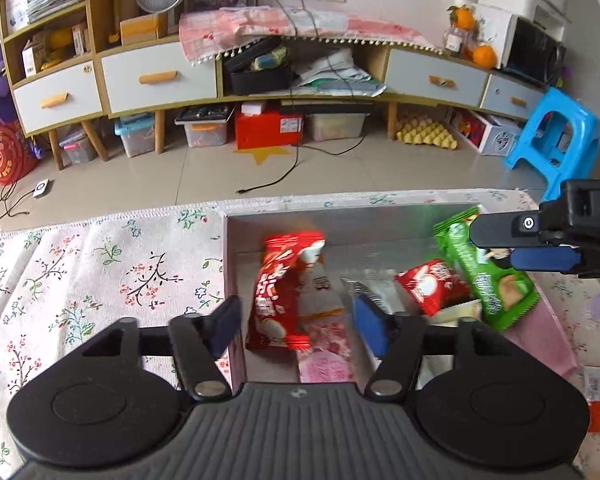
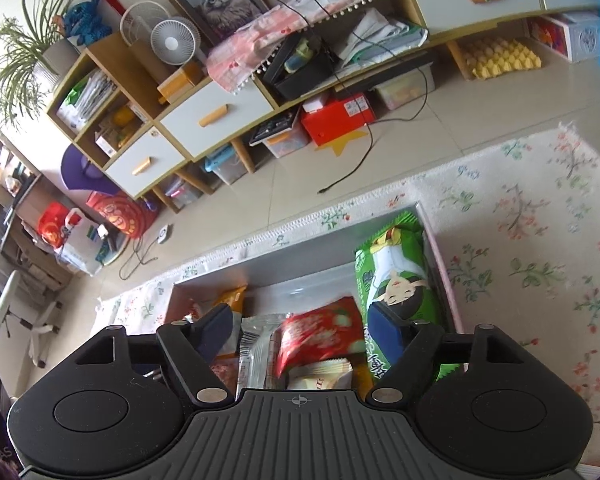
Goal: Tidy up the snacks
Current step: 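Lower both red bags into the pink box and open both tools, then move both tools back toward the remaining snacks on the cloth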
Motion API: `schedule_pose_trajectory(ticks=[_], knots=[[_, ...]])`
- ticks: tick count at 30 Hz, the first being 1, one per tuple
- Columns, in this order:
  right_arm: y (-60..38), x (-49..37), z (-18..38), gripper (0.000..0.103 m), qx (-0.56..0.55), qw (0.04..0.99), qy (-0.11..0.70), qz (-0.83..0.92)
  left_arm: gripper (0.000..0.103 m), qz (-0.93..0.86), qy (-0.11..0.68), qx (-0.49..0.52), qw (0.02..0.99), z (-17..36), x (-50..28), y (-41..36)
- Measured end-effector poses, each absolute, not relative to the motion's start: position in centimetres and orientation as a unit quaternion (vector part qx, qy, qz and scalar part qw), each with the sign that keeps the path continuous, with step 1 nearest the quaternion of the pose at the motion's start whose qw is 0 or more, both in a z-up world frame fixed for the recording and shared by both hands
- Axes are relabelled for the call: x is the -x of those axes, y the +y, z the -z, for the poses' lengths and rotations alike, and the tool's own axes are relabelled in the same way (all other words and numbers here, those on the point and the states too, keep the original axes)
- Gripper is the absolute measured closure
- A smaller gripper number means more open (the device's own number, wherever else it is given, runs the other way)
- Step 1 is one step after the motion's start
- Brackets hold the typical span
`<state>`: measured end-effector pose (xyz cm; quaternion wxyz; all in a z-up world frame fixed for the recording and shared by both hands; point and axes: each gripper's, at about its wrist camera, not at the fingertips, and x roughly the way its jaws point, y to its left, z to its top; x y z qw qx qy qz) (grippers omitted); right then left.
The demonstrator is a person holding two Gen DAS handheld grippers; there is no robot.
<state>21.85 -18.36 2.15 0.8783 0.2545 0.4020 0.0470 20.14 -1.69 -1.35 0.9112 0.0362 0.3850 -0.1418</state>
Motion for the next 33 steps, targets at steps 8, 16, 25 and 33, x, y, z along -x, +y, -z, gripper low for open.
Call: schedule_pose_trajectory(ticks=[8, 16, 25, 33], knots=[[-19.0, -18.6, -4.5, 0.017, -0.249, 0.881, 0.402, -0.033, 0.012, 0.138, 0.38, -0.024, 0.914, -0.5, -17.4, -1.1], [-17.5, -14.2, -6.1, 0.013, -0.207, 0.887, 0.411, -0.035, 0.003, 0.141, 0.382, -0.028, 0.913, -1.5, -13.2, -0.8], [-15.0, -9.7, -6.0, 0.011, -0.166, 0.885, 0.434, -0.041, 0.001, 0.129, 0.415, -0.035, 0.9, -0.9, -8.6, -0.4], [-12.8, -6.5, -4.6, 0.011, -0.116, 0.887, 0.446, -0.041, 0.001, 0.134, 0.417, -0.049, 0.898, 0.2, -5.8, 0.1]])
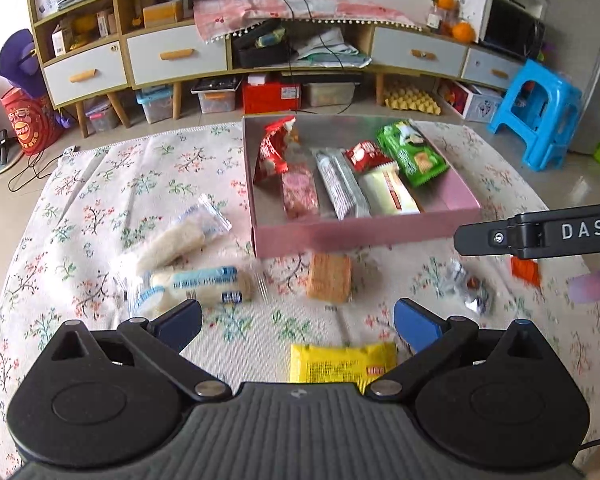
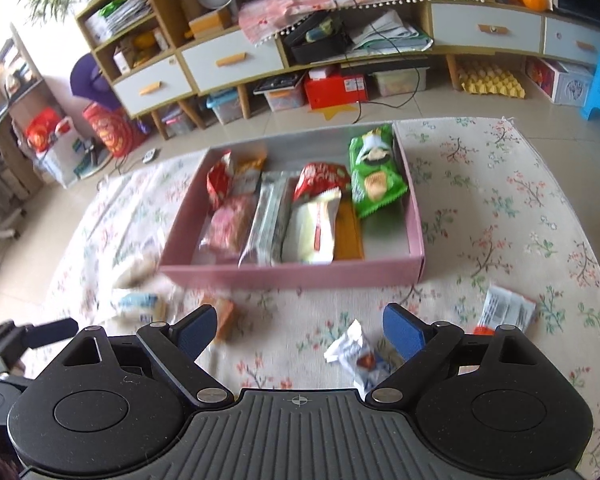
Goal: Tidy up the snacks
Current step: 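Move both tools back toward the remaining snacks on the cloth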
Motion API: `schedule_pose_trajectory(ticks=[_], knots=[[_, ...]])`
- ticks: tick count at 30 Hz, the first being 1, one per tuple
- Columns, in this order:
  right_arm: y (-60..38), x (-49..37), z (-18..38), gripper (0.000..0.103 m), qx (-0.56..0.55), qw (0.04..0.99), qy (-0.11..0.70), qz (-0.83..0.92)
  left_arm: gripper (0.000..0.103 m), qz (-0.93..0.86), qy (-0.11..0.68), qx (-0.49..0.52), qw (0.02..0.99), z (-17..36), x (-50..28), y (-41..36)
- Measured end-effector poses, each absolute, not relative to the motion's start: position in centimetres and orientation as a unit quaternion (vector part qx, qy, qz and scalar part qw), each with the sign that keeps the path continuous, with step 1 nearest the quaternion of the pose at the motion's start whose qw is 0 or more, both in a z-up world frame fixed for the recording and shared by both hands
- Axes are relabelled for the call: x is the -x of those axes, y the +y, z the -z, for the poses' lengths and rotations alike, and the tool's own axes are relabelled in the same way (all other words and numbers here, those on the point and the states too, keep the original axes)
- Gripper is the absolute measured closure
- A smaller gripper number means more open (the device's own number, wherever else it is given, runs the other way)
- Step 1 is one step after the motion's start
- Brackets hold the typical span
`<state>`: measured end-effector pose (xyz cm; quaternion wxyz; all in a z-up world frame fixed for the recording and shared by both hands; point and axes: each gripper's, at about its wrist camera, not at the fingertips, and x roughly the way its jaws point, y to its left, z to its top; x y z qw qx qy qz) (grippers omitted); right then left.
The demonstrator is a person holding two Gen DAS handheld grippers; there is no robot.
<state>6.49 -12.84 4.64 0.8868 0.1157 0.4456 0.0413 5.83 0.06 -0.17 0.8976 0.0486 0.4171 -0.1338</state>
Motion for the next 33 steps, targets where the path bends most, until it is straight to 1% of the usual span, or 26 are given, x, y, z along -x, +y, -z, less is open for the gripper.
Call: schedule_pose_trajectory(ticks=[6, 15, 24, 28, 33], knots=[[-13.3, -5.6, -3.5, 0.011, -0.11, 0.873, 0.474, -0.037, 0.001, 0.136, 0.438, -0.058, 0.887, 1.3, -4.9, 0.4], [-16.6, -4.6, -2.4, 0.011, -0.084, 0.873, 0.48, -0.002, 0.001, 0.133, 0.475, -0.029, 0.869, 2.7, -4.3, 0.7], [-19.8, -4.4, -0.9, 0.011, -0.083, 0.867, 0.49, 0.039, 0.001, 0.096, 0.518, 0.05, 0.849, 4.3, -5.4, -0.8], [-20.5, -4.6, -0.4, 0.011, -0.084, 0.863, 0.496, 0.044, 0.004, 0.072, 0.533, 0.104, 0.837, 4.7, -5.9, -1.1], [-22.1, -4.6, -0.7, 0.011, -0.096, 0.865, 0.489, 0.056, 0.003, 0.024, 0.538, 0.167, 0.826, 5.1, -6.6, -0.9]])
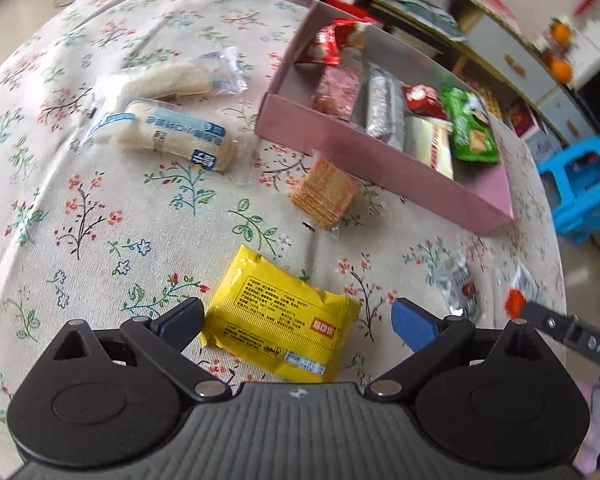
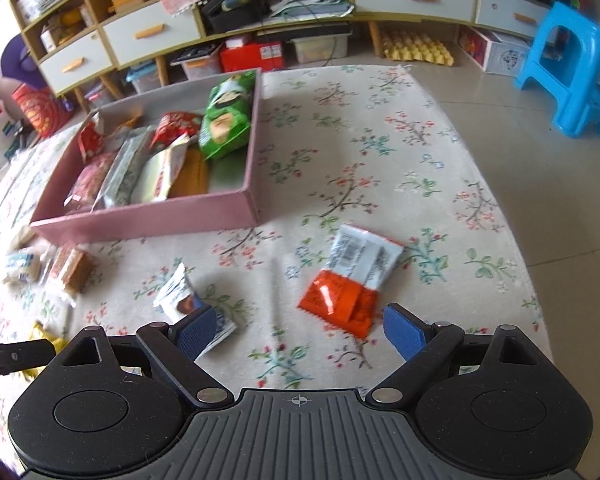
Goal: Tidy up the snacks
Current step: 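Grasp the yellow pack with left tool while right tool grasps orange-white wafer pack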
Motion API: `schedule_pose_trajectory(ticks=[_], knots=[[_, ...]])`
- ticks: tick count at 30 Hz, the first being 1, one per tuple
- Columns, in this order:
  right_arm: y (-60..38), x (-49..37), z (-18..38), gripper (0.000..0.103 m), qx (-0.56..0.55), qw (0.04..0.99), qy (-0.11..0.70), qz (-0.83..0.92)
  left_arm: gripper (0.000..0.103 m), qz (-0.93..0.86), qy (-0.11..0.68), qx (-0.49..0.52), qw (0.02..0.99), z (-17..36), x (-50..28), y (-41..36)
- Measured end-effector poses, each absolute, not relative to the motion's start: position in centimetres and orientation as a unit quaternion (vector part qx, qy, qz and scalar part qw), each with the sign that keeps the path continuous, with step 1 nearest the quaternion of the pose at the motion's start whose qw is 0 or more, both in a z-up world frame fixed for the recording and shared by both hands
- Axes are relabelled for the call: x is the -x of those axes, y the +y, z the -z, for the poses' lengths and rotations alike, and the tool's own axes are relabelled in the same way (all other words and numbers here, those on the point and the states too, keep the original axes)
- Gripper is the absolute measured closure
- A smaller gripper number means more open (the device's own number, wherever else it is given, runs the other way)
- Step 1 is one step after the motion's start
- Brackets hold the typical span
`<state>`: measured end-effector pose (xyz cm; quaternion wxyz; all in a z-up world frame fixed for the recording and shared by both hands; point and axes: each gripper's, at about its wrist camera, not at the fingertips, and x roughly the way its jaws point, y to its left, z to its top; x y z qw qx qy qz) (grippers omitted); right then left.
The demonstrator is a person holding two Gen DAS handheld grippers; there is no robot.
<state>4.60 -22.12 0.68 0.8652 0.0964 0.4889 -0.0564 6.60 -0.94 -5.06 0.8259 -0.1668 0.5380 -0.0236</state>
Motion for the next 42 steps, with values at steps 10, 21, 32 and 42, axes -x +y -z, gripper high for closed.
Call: schedule_pose_trajectory(ticks=[10, 21, 32, 42], knots=[[-24.3, -5.9, 1.3, 0.011, -0.093, 0.851, 0.513, 0.068, 0.013, -0.074, 0.531, 0.221, 0.815, 5.9, -7.2, -1.1], [-23.6, -6.7, 2.3, 0.018, -0.062, 0.857, 0.507, 0.069, 0.019, -0.086, 0.52, 0.139, 0.838, 6.1, -6.9, -3.0], [-23.4, -6.9, 2.7, 0.054, -0.039, 0.869, 0.492, 0.037, 0.022, 0.062, 0.515, 0.057, 0.853, 6.2, -5.9, -1.9], [-20.0, -5.6, 2.1, 0.072, -0.019, 0.864, 0.501, -0.053, 0.022, 0.156, 0.508, -0.039, 0.846, 6.1, -4.9, -0.6]])
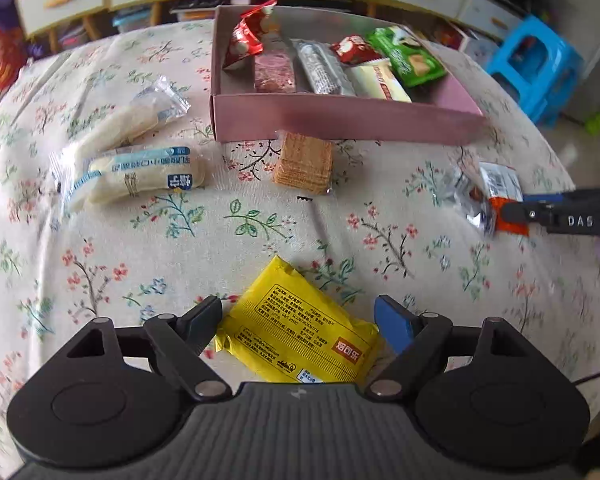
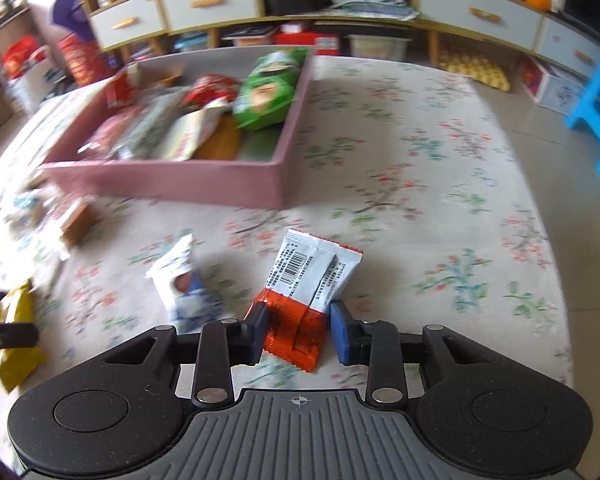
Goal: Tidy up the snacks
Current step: 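Grasp the yellow pack with left tool while right tool grasps orange-white wafer pack, then carry the yellow pack and orange-white pack over the pink box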
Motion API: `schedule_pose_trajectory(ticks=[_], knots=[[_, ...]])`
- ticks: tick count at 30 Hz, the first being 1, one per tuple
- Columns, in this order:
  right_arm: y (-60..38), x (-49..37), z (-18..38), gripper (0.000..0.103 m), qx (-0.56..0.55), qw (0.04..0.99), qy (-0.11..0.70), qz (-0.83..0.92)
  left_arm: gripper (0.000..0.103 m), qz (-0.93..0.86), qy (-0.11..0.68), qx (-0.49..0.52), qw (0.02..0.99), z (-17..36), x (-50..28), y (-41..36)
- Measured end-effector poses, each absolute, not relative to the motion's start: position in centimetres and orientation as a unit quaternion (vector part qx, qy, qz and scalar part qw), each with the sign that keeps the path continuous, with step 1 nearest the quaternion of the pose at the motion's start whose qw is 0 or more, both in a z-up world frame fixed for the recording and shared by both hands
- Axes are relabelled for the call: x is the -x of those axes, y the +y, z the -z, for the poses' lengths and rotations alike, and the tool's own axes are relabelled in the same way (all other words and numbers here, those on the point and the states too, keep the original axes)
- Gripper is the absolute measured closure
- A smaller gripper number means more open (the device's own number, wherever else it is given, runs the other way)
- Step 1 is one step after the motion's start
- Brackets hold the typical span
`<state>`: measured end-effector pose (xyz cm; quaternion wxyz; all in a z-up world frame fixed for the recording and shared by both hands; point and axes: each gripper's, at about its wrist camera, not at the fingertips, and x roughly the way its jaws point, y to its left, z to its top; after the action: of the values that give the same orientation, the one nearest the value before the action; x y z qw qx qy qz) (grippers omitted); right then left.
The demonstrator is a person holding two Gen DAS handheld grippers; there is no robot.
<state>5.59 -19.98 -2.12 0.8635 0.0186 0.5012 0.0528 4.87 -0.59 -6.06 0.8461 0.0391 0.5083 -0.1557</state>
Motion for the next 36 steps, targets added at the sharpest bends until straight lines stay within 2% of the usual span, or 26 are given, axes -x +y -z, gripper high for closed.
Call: schedule_pose_trajectory(ticks=[6, 10, 14, 18, 22, 26, 29, 33, 35, 36], knots=[[-17.5, -5.0, 1.9, 0.068, 0.0, 0.853, 0.514, -0.092, 0.02, 0.129, 0.478, -0.105, 0.863, 5.7, -3.9, -0.2], [-17.0, -5.1, 2.0, 0.053, -0.016, 0.847, 0.525, -0.079, 0.013, 0.111, 0.488, -0.065, 0.864, 5.3, -4.0, 0.0], [-16.7, -5.4, 1.7, 0.052, -0.019, 0.852, 0.519, -0.06, 0.007, 0.073, 0.5, -0.013, 0.863, 5.0, -4.5, 0.6], [-16.8, -6.0, 1.8, 0.052, -0.029, 0.852, 0.522, -0.035, 0.008, 0.029, 0.529, 0.041, 0.847, 5.7, -5.0, 1.5], [-16.7, -6.5, 2.4, 0.052, -0.042, 0.85, 0.525, -0.017, 0.022, 0.005, 0.542, 0.098, 0.835, 6.3, -5.0, 2.7], [-15.9, -7.0, 2.7, 0.052, -0.033, 0.853, 0.52, -0.008, 0.034, -0.006, 0.537, 0.111, 0.836, 6.1, -4.6, 3.4], [-14.9, -7.1, 2.9, 0.05, -0.017, 0.856, 0.517, -0.005, 0.04, -0.002, 0.532, 0.108, 0.84, 5.9, -4.4, 3.3], [-14.0, -7.3, 2.9, 0.051, 0.002, 0.86, 0.511, -0.006, 0.043, 0.0, 0.526, 0.113, 0.843, 5.8, -4.4, 3.8], [-13.8, -7.5, 2.8, 0.063, 0.002, 0.859, 0.512, -0.007, 0.044, 0.001, 0.524, 0.113, 0.844, 5.8, -4.5, 4.0], [-13.8, -7.6, 2.7, 0.066, -0.002, 0.859, 0.512, -0.008, 0.045, 0.001, 0.523, 0.113, 0.845, 5.7, -4.6, 4.1]])
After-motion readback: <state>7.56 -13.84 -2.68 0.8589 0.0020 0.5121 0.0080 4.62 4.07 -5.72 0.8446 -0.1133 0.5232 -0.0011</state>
